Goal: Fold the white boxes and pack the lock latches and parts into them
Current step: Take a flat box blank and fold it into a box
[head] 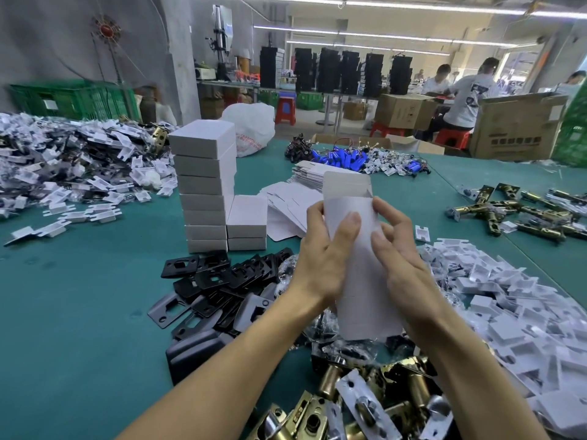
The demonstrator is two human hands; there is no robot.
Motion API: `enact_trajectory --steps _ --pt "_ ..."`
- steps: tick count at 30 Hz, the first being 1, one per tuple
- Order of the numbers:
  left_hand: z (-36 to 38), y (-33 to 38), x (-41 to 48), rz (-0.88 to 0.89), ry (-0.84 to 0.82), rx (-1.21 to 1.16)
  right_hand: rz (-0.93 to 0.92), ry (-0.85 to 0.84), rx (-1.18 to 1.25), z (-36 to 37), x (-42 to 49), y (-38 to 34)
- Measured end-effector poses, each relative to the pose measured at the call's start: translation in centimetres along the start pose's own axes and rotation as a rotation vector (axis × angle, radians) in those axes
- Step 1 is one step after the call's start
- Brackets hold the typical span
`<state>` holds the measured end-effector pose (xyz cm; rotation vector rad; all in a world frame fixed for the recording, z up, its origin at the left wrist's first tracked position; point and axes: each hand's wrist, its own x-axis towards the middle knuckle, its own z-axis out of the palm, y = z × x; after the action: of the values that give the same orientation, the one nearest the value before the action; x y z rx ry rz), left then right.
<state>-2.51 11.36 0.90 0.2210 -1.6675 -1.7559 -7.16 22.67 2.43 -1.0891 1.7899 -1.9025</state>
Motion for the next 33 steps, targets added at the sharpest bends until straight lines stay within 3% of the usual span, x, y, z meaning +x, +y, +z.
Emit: enact_trajectory --steps 4,9,14,17,29,33 --pt "-0.4 0.2 0.1 0.001 -0.017 -0.117 -0.014 0.049 0.153 -0.7 0.2 -0.3" --pt "-1.0 0.3 0.0 0.096 -0.080 -0.098 -0.103 0.043 0.028 -1.5 0.3 -0.5" --pt "-1.3 0.3 -0.1 0.200 -0.134 -0.082 -0.083 -0.052 -0.016 -2.7 0.2 -1.1" --pt "-1.0 0.3 -0.3 0.176 -0.167 -0.070 -0.051 -0.073 -0.008 -3.2 0.0 -1.3" --pt "-1.4 0.8 -0.4 0.228 -0.117 0.090 0.012 -0.116 0.053 -3.7 -0.2 -1.4" --pt "-1.7 0.5 0.2 0.239 -0.030 0.198 0.007 -0.109 -0.044 -3.6 -0.3 -1.5"
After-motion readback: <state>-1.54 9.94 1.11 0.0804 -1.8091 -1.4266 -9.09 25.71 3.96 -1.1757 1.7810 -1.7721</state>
